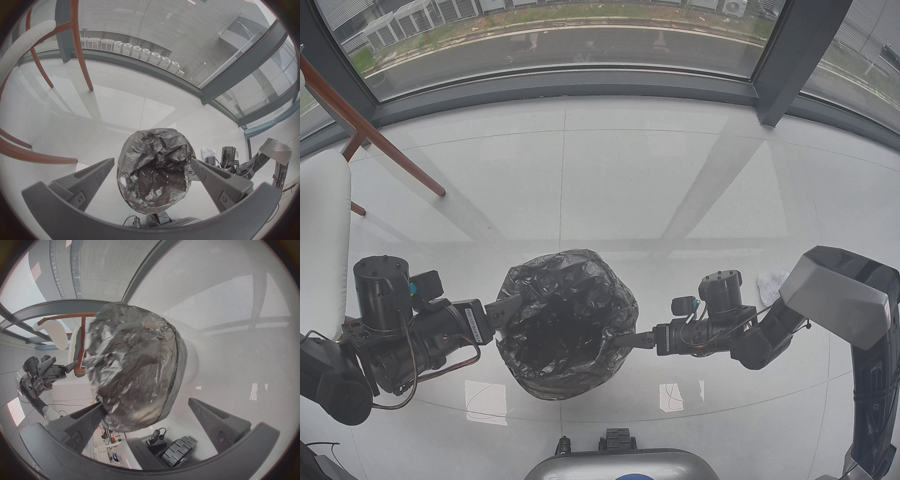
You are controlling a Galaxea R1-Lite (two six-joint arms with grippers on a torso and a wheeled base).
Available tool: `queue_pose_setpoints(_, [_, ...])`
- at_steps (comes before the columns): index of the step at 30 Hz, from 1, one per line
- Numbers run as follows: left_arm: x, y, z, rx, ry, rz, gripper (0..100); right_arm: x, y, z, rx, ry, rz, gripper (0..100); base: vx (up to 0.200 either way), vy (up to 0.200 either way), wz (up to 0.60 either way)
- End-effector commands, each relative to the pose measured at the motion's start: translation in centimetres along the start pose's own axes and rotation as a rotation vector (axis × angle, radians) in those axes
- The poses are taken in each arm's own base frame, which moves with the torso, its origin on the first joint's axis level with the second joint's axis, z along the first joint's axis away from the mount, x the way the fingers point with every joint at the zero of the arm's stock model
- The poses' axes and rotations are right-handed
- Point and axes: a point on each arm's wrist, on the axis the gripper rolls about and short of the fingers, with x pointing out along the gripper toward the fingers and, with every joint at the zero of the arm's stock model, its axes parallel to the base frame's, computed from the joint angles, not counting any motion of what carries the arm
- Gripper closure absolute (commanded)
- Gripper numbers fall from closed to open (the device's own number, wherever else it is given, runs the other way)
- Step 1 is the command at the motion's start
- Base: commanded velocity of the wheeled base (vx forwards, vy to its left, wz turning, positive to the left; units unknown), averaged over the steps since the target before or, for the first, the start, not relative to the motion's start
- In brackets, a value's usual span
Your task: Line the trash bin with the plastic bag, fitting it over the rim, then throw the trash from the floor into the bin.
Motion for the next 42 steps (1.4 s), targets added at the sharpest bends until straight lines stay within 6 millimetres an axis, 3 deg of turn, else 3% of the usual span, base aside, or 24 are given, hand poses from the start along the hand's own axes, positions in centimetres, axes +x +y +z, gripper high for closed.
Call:
queue_pose_setpoints(1, [0.1,0.0,0.0,-0.001,0.0,0.002,0,0.4,-1.2,-0.8,0.021,0.016,-0.02,0,0.0,0.0,0.0])
queue_pose_setpoints(10, [0.1,0.1,0.0,-0.003,0.0,0.005,0,-0.3,-0.8,0.1,0.007,-0.015,-0.017,0,0.0,0.0,0.0])
queue_pose_setpoints(17, [0.2,0.1,0.0,-0.004,0.001,0.007,0,-1.9,1.6,2.1,-0.043,-0.073,0.018,0,0.0,0.0,0.0])
queue_pose_setpoints(22, [0.2,0.2,0.0,-0.004,0.002,0.008,0,-2.5,2.4,2.2,-0.056,-0.08,0.026,0,0.0,0.0,0.0])
queue_pose_setpoints(33, [0.2,0.2,0.1,-0.005,-0.003,0.009,0,-3.1,-0.5,-0.9,0.033,-0.005,-0.046,0,0.0,0.0,0.0])
queue_pose_setpoints(42, [0.3,0.1,0.3,-0.004,-0.01,0.006,0,-0.5,-1.4,-1.6,0.03,0.028,-0.036,0,0.0,0.0,0.0])
